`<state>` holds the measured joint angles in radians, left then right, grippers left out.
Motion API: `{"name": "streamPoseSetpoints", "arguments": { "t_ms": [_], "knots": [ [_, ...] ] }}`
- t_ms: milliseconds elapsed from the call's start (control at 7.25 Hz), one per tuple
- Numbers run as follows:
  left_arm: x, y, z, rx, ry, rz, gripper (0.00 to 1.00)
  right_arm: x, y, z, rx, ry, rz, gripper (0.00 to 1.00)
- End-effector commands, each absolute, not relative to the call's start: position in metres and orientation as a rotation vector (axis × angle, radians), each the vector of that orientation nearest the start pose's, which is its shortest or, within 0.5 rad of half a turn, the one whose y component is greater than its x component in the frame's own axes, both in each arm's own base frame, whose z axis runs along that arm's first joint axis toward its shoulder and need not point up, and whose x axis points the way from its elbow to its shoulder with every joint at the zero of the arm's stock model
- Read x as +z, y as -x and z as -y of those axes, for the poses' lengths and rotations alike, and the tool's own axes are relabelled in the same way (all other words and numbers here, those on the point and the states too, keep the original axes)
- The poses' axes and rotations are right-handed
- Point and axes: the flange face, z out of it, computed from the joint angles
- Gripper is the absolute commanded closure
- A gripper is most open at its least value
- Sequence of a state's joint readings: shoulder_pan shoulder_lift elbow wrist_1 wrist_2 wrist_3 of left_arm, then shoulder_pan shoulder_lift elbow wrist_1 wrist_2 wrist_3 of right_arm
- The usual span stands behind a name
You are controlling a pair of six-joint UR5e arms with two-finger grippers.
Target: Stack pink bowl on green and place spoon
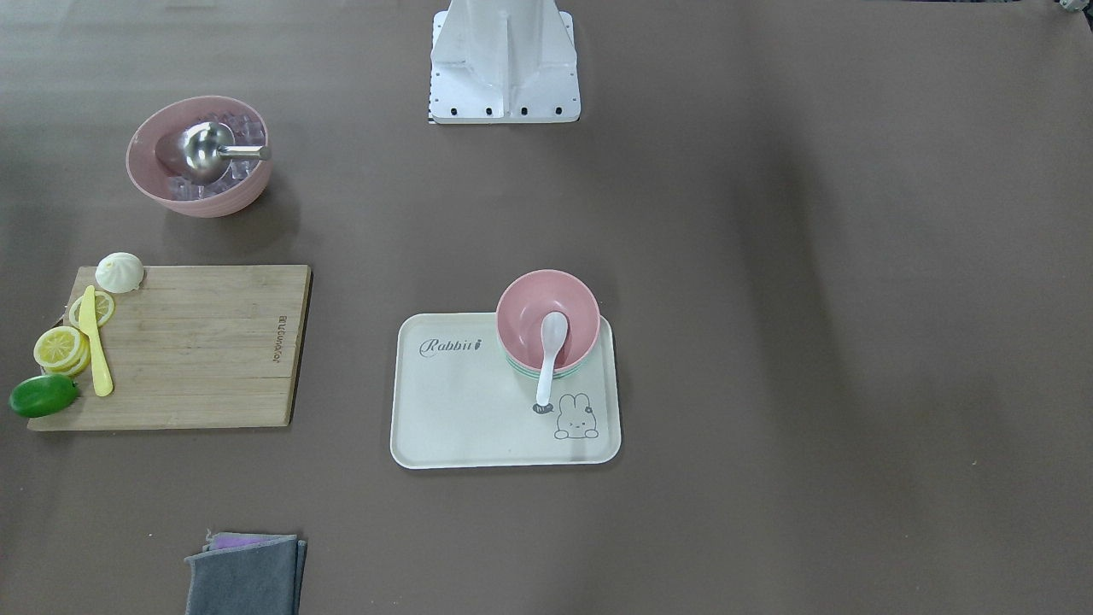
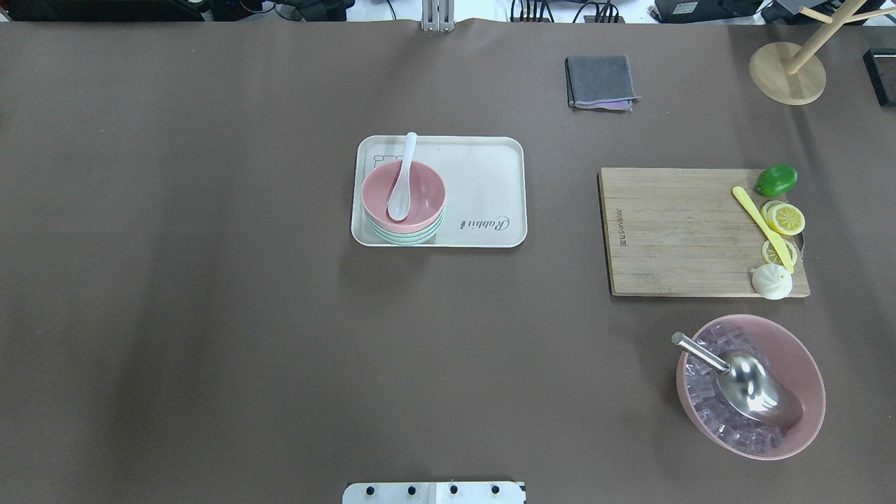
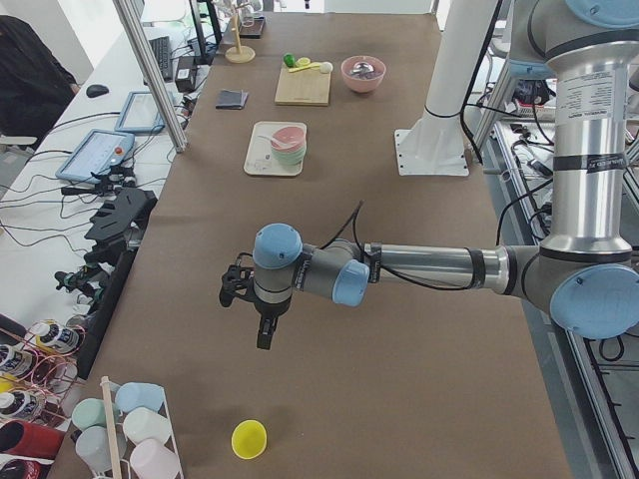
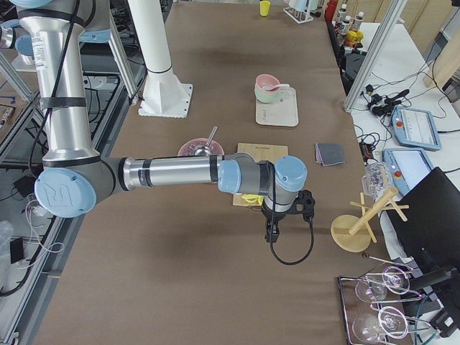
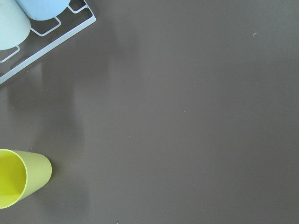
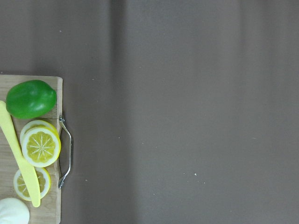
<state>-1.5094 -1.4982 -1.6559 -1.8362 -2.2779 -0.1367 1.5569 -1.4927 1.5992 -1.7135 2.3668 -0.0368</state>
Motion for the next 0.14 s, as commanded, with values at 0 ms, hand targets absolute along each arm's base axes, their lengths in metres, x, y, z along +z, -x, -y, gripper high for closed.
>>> {"name": "streamPoseSetpoints", "arguments": {
  "t_ms": [0],
  "knots": [
    [0.6247, 0.0390, 0.4816, 0.028, -0.199, -0.727, 0.02, 0.6173, -0.0565, 0.5210, -0.031, 0.023, 0.796, 0.00]
  ]
}}
